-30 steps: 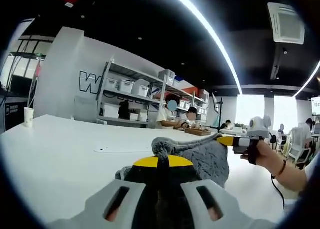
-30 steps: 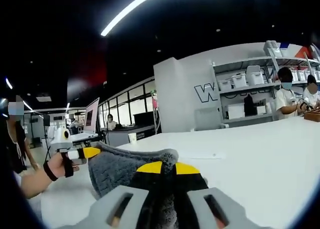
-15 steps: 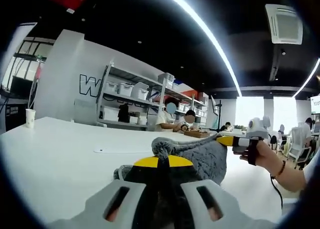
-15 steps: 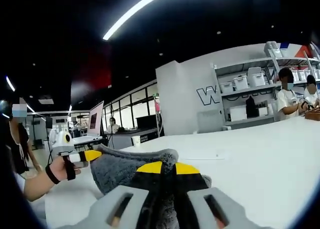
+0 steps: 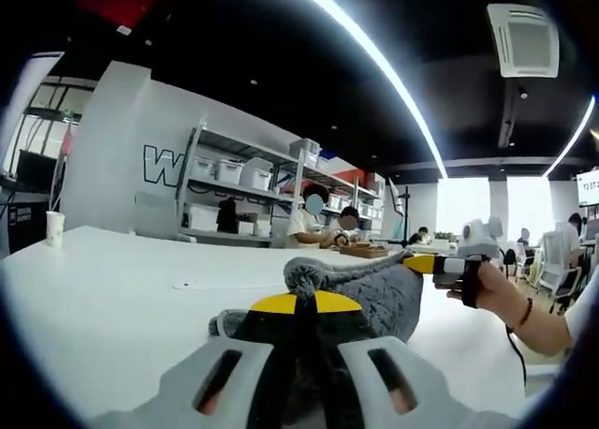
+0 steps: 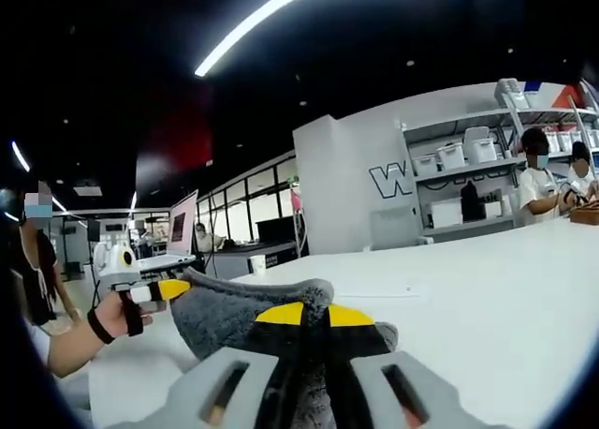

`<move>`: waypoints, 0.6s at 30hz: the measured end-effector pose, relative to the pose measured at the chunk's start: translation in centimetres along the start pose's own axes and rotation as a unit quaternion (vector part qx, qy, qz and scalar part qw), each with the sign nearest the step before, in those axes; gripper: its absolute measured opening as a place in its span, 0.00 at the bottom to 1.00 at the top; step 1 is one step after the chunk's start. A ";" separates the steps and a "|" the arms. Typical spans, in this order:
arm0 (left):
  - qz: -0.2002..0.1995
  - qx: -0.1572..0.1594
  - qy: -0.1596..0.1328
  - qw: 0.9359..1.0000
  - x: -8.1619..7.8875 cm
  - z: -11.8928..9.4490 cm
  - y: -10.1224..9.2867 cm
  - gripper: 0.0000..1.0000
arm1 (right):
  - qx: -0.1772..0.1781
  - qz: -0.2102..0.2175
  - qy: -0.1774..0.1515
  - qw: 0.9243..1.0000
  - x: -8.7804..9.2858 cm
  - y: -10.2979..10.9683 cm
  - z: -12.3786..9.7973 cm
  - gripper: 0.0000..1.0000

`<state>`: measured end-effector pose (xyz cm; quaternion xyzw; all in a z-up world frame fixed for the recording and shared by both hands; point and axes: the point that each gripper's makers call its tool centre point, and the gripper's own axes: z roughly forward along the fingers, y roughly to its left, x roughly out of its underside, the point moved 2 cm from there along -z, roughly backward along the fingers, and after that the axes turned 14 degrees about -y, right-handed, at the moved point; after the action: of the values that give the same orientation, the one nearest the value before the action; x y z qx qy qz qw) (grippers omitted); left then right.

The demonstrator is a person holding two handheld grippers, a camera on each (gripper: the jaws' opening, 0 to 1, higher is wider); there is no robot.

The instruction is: Open the folded towel by lifting each exposed corner and separating the folded layers until the towel lies flat within the target outline without major curled edges

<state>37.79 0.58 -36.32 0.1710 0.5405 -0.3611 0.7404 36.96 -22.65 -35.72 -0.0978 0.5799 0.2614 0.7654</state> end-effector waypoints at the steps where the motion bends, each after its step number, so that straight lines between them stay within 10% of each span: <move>1: -0.003 0.000 -0.001 1.000 0.0 0.0 -0.1 0.01 | 0.001 0.000 -0.002 1.000 -0.1 0.1 -0.1 0.00; 18: -0.003 0.006 -0.009 1.000 -0.1 -1.5 -0.6 0.02 | -0.007 -0.011 -0.008 1.000 -0.5 1.5 -1.1 0.00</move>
<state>36.36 1.18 -36.66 0.1702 0.5321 -0.3684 0.7430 35.12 -22.02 -35.34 -0.1074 0.5712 0.2578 0.7719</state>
